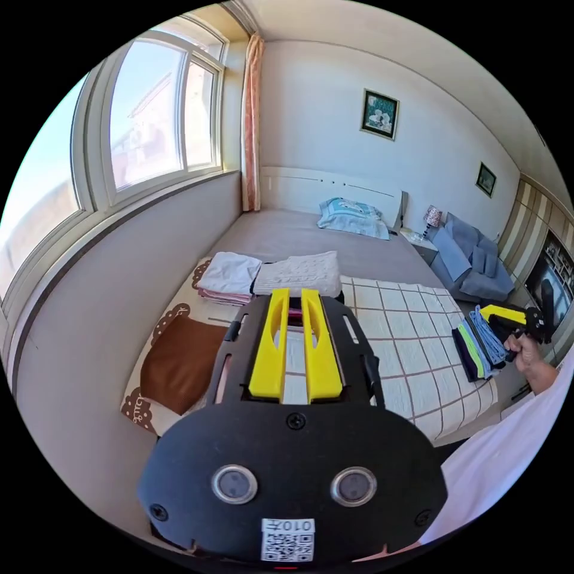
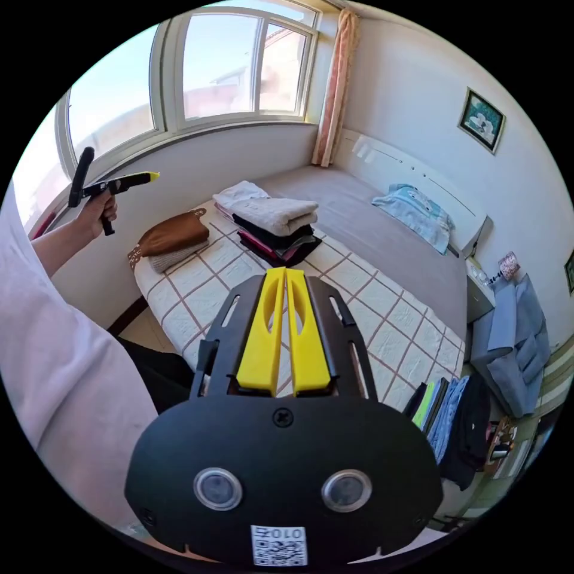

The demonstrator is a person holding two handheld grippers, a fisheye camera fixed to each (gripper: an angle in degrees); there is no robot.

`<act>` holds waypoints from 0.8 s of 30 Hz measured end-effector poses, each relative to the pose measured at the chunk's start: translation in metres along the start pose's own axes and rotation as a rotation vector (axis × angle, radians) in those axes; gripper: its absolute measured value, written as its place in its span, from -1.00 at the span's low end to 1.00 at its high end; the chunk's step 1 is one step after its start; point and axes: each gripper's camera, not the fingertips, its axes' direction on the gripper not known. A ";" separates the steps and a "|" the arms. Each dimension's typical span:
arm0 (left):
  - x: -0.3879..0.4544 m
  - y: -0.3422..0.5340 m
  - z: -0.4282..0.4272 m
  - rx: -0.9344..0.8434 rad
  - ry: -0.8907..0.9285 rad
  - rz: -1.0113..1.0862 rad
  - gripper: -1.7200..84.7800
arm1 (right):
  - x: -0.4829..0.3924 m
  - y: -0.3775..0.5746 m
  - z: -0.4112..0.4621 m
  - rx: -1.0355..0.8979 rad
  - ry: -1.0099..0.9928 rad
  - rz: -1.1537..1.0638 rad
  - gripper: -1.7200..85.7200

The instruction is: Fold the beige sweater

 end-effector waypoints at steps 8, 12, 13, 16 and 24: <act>0.071 -0.077 0.085 -0.097 0.308 0.025 -0.63 | 0.000 0.067 -0.067 0.028 0.110 0.256 -0.90; 0.126 -0.123 0.151 -0.137 0.258 0.156 -0.61 | -0.012 0.088 -0.095 0.065 0.095 0.394 -0.90; 0.142 -0.137 0.171 -0.142 0.215 0.175 -0.61 | -0.015 0.097 -0.100 0.045 0.095 0.426 -0.90; 0.182 -0.166 0.226 -0.198 0.096 0.230 -0.60 | -0.019 0.127 -0.115 -0.019 0.145 0.555 -0.91; 0.244 -0.207 0.344 -0.445 -0.120 0.253 -0.65 | -0.040 0.194 -0.162 -0.127 0.253 0.810 -0.90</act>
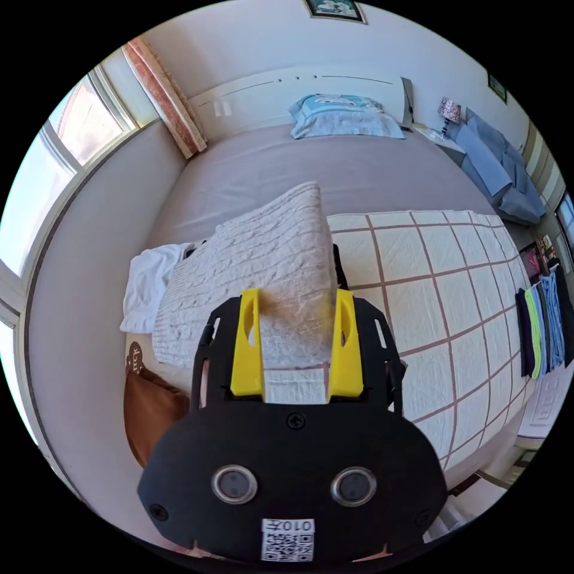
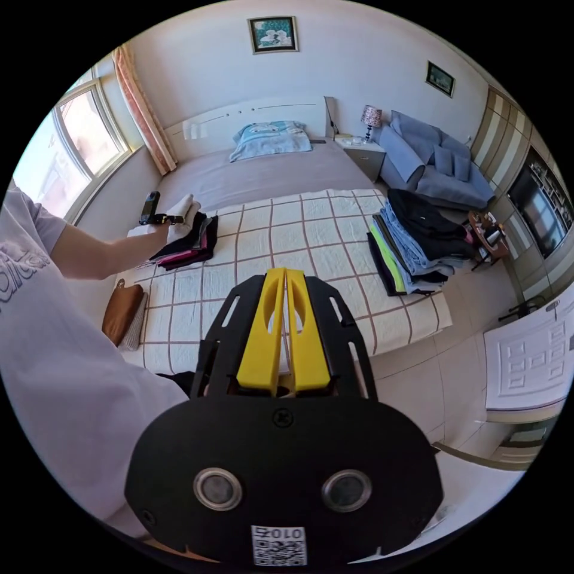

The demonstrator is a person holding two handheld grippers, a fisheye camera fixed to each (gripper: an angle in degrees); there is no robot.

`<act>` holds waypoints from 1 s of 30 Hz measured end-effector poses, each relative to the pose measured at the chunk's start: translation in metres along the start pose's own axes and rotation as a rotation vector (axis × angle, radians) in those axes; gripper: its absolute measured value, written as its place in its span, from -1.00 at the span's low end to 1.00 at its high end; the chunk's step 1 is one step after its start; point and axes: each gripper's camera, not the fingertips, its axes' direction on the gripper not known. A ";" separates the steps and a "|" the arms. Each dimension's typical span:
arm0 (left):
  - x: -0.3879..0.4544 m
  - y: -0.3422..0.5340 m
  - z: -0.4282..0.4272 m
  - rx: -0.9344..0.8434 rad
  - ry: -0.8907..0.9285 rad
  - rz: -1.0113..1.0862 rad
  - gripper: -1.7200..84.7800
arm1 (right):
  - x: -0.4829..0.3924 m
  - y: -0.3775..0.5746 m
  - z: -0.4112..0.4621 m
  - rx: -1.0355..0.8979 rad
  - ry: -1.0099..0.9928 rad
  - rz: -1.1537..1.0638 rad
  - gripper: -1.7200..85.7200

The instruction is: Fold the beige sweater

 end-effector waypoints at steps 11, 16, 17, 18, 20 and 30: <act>-0.095 -0.019 -0.018 -0.021 0.522 -0.355 -0.82 | 0.032 0.013 -0.026 0.090 -0.091 0.008 -0.90; -0.156 0.000 -0.106 0.322 0.763 -0.425 -0.82 | 0.041 0.010 -0.028 0.107 -0.186 -0.033 -0.90; -0.158 0.001 -0.121 0.356 0.779 -0.387 -0.82 | 0.040 0.006 -0.028 0.107 -0.214 -0.056 -0.90; -0.160 0.002 -0.152 0.431 0.823 -0.313 -0.82 | 0.039 0.004 -0.028 0.110 -0.230 -0.072 -0.90; -0.158 0.006 -0.197 0.523 0.904 -0.196 -0.81 | 0.033 -0.009 -0.032 0.134 -0.292 -0.156 -0.89; -0.078 0.049 -0.360 0.614 1.140 0.319 -0.79 | 0.037 -0.086 -0.034 0.206 -0.530 -0.418 -0.59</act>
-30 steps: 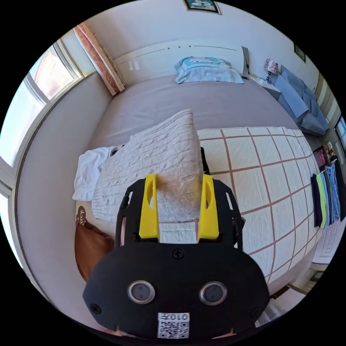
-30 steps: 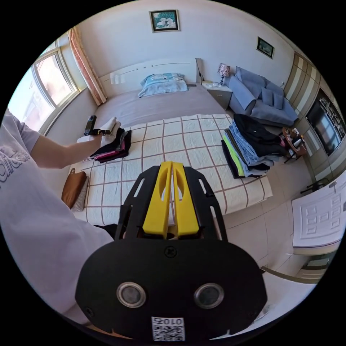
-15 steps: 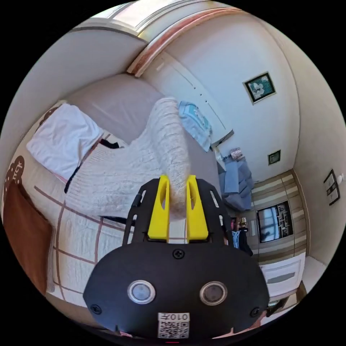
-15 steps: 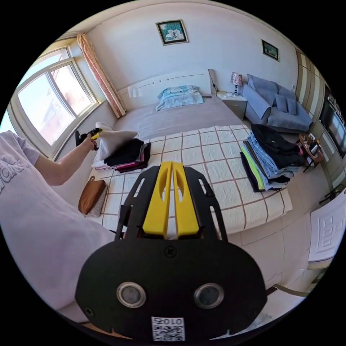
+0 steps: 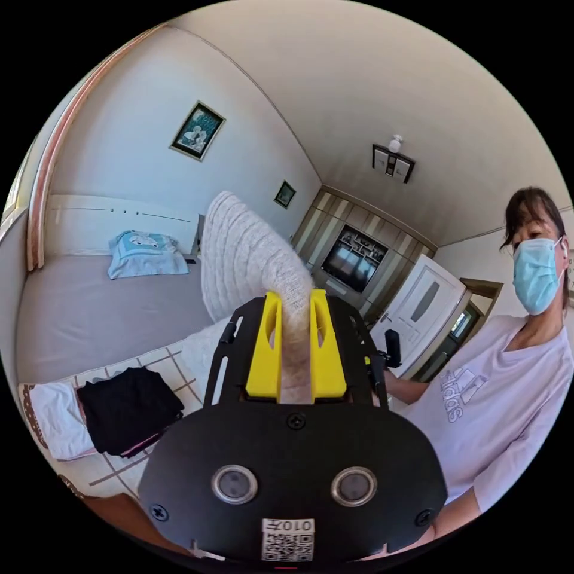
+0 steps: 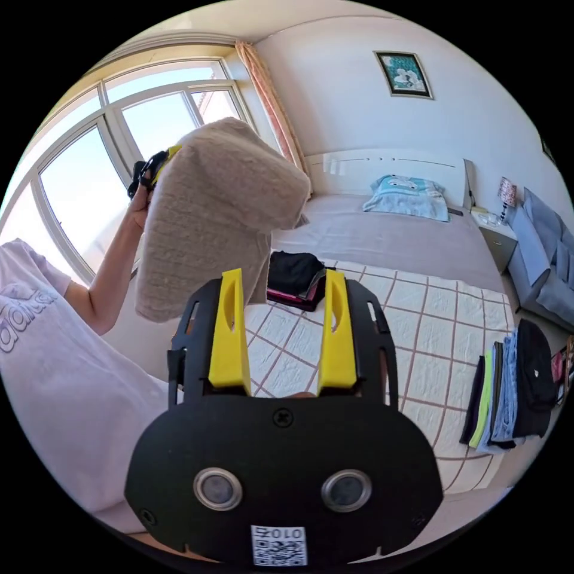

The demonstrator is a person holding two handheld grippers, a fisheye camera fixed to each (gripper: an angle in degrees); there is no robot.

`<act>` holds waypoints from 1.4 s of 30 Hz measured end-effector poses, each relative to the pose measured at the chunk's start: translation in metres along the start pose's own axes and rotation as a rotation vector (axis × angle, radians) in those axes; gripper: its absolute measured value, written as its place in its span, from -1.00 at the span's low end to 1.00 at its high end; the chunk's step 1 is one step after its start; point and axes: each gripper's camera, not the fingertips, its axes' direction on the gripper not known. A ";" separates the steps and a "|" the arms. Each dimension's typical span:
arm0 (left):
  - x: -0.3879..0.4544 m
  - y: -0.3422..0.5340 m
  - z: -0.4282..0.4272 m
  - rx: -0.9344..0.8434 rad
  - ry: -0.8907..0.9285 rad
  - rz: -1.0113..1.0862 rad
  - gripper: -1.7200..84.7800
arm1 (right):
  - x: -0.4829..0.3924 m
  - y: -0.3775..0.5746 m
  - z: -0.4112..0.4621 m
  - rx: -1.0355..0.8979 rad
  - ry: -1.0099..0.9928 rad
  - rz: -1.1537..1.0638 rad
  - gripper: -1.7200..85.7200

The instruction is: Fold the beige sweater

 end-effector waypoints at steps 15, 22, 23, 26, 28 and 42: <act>0.172 0.046 0.117 -0.012 -0.152 -0.104 -0.76 | 0.119 -0.003 -0.078 -0.018 -0.458 -0.024 -0.84; 0.184 0.086 0.182 -0.151 -0.284 -0.264 -0.72 | 0.139 -0.042 -0.169 0.035 -0.468 -0.199 -0.85; 0.184 0.089 0.190 -0.184 -0.300 -0.269 -0.72 | 0.132 -0.050 -0.185 0.054 -0.445 -0.255 -0.86; 0.190 0.108 0.228 -0.364 -0.365 -0.313 -0.68 | 0.104 -0.069 -0.206 0.020 -0.393 -0.400 -0.86; 0.195 0.130 0.239 -0.357 -0.330 -0.362 -0.65 | 0.083 -0.075 -0.206 -0.041 -0.292 -0.442 -0.86; 0.370 0.079 0.305 -0.336 -0.078 0.480 -0.45 | -0.031 -0.024 -0.232 -0.176 -0.300 -0.891 -0.87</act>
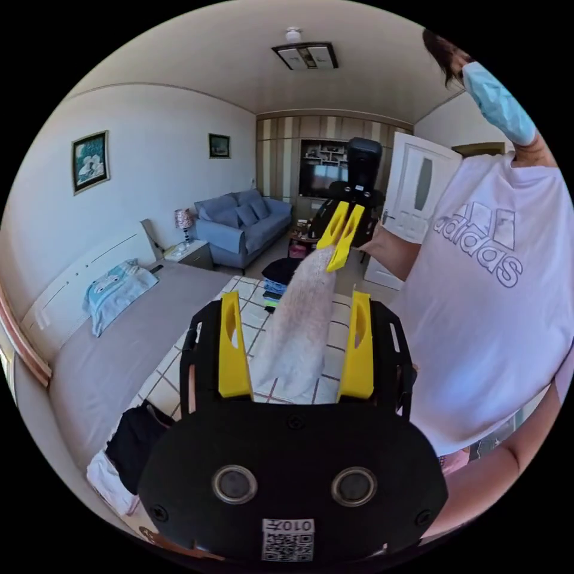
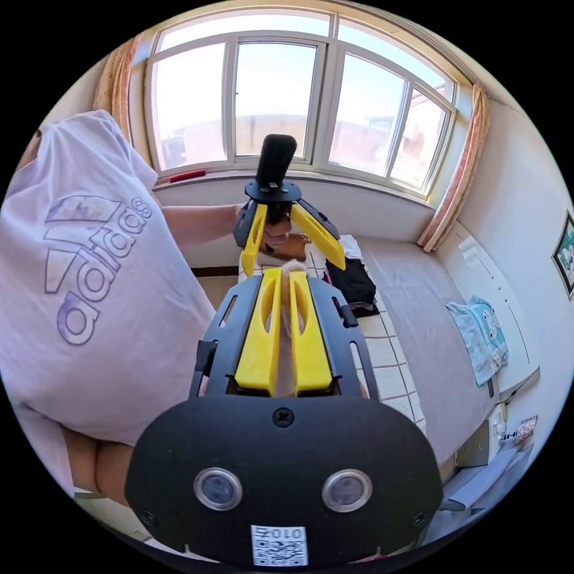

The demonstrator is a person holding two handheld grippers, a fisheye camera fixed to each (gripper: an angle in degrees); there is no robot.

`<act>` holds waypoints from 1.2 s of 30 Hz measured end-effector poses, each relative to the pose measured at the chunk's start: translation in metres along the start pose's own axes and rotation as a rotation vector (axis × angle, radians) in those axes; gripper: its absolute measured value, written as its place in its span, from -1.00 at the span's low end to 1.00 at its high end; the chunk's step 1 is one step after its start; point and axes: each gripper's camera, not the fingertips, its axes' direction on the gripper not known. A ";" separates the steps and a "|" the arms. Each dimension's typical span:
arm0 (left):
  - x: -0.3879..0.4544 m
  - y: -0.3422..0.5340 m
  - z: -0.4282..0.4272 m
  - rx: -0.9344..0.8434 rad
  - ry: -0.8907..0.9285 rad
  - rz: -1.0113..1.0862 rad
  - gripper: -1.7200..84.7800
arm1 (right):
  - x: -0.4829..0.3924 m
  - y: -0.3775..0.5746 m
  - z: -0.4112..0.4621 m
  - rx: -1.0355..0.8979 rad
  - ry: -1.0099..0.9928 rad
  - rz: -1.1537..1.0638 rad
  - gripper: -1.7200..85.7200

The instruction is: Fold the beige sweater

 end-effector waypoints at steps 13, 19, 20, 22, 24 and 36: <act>0.094 -0.060 0.019 -0.124 0.361 0.429 -0.81 | -0.043 -0.002 -0.035 0.024 -0.046 -0.088 -0.86; 0.132 -0.062 0.001 -0.188 0.139 0.473 -0.88 | -0.048 -0.004 -0.035 0.033 -0.012 -0.046 -0.86; 0.137 -0.063 -0.001 -0.210 0.102 0.495 -0.88 | -0.050 -0.006 -0.033 0.037 0.007 -0.031 -0.85; 0.163 -0.072 -0.014 -0.312 -0.065 0.614 -0.89 | -0.052 -0.008 -0.031 0.087 0.032 0.004 -0.85; 0.182 -0.082 -0.030 -0.354 -0.163 0.712 -0.90 | -0.055 -0.007 -0.033 0.192 0.036 0.031 -0.85; 0.268 -0.100 -0.152 -0.127 -0.489 0.933 -0.91 | -0.004 0.080 -0.110 0.575 0.044 0.165 -0.83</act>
